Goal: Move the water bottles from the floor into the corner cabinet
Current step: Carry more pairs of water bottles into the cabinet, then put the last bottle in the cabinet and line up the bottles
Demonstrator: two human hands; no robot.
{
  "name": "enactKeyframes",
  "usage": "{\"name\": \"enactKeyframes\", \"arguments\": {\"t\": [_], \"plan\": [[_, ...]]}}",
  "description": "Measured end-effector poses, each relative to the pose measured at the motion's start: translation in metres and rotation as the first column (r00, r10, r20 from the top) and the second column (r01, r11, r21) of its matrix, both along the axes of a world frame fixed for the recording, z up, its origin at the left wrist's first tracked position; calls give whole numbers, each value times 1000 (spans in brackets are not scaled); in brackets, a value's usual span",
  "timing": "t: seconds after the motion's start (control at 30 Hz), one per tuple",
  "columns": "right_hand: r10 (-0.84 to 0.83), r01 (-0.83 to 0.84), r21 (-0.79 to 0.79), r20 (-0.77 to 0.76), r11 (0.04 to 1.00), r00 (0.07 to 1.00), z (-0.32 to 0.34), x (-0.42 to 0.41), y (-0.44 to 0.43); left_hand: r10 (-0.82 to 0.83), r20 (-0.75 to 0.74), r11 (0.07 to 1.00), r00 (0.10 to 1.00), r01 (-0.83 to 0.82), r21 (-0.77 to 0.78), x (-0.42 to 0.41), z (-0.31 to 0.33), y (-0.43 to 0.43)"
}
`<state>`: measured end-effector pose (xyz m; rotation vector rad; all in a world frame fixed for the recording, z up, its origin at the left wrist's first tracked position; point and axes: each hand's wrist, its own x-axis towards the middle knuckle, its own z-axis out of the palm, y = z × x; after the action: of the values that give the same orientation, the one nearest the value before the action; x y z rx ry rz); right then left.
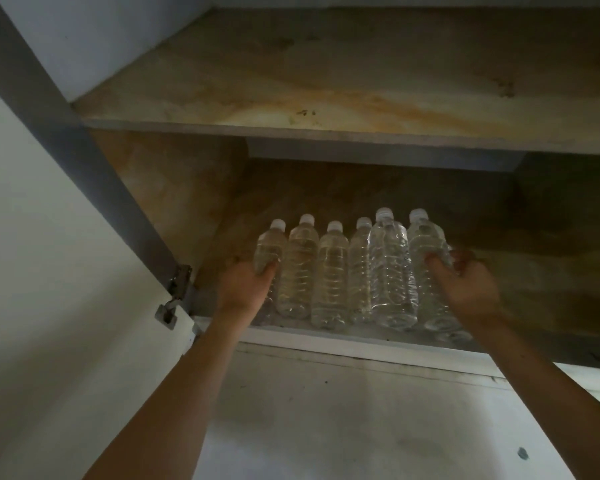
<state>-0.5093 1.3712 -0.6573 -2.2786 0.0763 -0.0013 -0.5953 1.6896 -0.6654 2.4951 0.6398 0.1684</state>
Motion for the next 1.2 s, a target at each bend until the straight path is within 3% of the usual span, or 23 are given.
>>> {"name": "enactKeyframes", "arguments": {"t": [0.07,0.2,0.5,0.6,0.73,0.87,1.03,1.2], "plan": [[24,-17,-67,102,998,995,20,-14,-3,-50,53,975,997,37,220,-9,11,-5],[193,-140,-293,159,946,968,79,-58,-5,-212,3,932,977,201,303,-43,71,-36],[254,-176,-396,156,901,954,306,-178,-31,-387,-79,874,919,392,287,-141,325,-117],[256,-210,-416,56,885,965,408,-212,-50,-453,-128,850,882,471,236,-169,437,-145],[243,-224,-404,-4,887,970,556,-254,-83,-539,-78,824,839,544,159,-196,589,-173],[176,-146,-389,43,910,983,678,-284,-110,-629,54,771,776,612,175,-212,704,-193],[78,1,-437,163,900,984,754,-311,-137,-727,142,685,672,698,209,-215,765,-216],[-122,205,-439,210,875,970,755,-366,-158,-820,12,565,572,805,183,-224,752,-238]]}}
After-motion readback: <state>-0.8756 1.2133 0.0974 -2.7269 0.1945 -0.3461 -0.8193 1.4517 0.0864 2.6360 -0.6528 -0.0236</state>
